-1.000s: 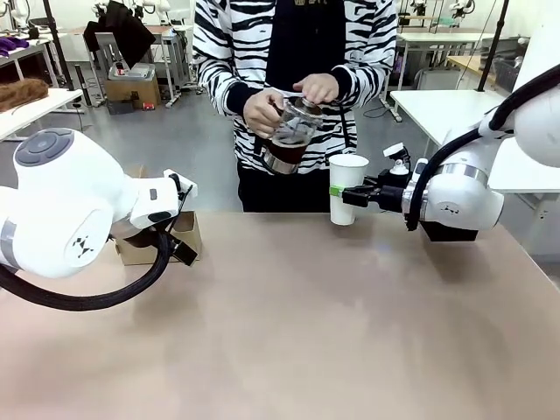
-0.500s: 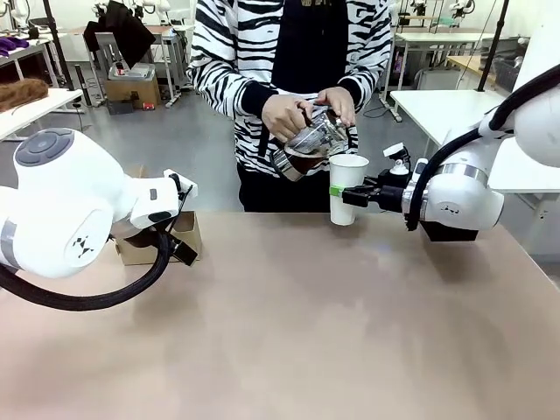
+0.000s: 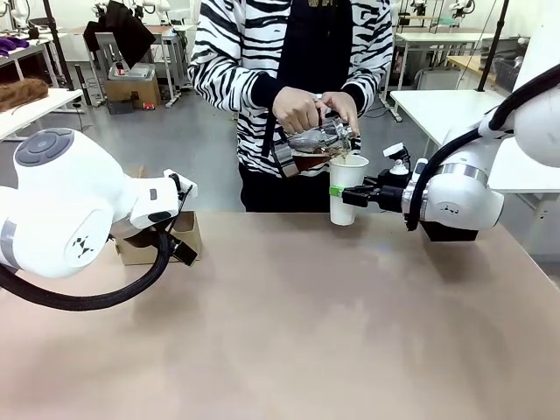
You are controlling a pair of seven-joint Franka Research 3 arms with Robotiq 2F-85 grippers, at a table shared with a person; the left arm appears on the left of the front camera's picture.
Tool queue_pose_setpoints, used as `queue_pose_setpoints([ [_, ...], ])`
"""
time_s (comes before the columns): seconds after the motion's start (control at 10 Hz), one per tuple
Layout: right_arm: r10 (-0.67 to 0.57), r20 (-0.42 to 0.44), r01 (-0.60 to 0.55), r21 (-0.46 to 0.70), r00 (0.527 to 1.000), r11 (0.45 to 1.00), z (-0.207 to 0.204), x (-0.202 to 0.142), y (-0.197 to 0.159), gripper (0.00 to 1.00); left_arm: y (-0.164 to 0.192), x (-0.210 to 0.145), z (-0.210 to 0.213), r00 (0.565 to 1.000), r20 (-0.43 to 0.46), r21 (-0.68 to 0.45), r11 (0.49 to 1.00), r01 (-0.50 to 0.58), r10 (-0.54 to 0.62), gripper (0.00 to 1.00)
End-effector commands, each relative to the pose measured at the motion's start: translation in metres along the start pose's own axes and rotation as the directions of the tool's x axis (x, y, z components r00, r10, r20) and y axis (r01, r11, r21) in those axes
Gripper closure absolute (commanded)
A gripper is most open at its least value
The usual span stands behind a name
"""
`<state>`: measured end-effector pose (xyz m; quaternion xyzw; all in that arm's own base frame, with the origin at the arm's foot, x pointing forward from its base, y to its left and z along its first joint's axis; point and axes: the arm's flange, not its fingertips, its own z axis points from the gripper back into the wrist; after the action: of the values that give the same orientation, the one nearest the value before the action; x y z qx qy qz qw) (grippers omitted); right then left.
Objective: Pour a drink into a cup and package it in a carrier.
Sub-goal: When a person places the Paper Cup Lid on the 600 ml Paper Cup , lift the 600 ml Paper Cup.
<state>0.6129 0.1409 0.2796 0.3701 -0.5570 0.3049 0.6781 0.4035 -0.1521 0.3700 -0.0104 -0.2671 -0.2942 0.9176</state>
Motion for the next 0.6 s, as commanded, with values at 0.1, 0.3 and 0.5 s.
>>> queue_pose_setpoints([
  [0.1,-0.008,0.002,0.008,0.0,1.0,1.0,-0.0011,0.0017,0.0013,0.2,0.0003,0.0,0.0005,1.0,0.002,-0.002,1.0,-0.001,0.001,0.0],
  [0.3,-0.008,0.002,0.008,0.0,1.0,1.0,-0.0011,0.0017,0.0013,0.2,0.0003,0.0,0.0005,1.0,0.002,-0.002,1.0,-0.001,0.001,0.0],
  [0.5,-0.008,0.002,0.008,0.0,1.0,1.0,-0.0011,0.0017,0.0013,0.2,0.0003,0.0,0.0005,1.0,0.002,-0.002,1.0,-0.001,0.001,0.0],
])
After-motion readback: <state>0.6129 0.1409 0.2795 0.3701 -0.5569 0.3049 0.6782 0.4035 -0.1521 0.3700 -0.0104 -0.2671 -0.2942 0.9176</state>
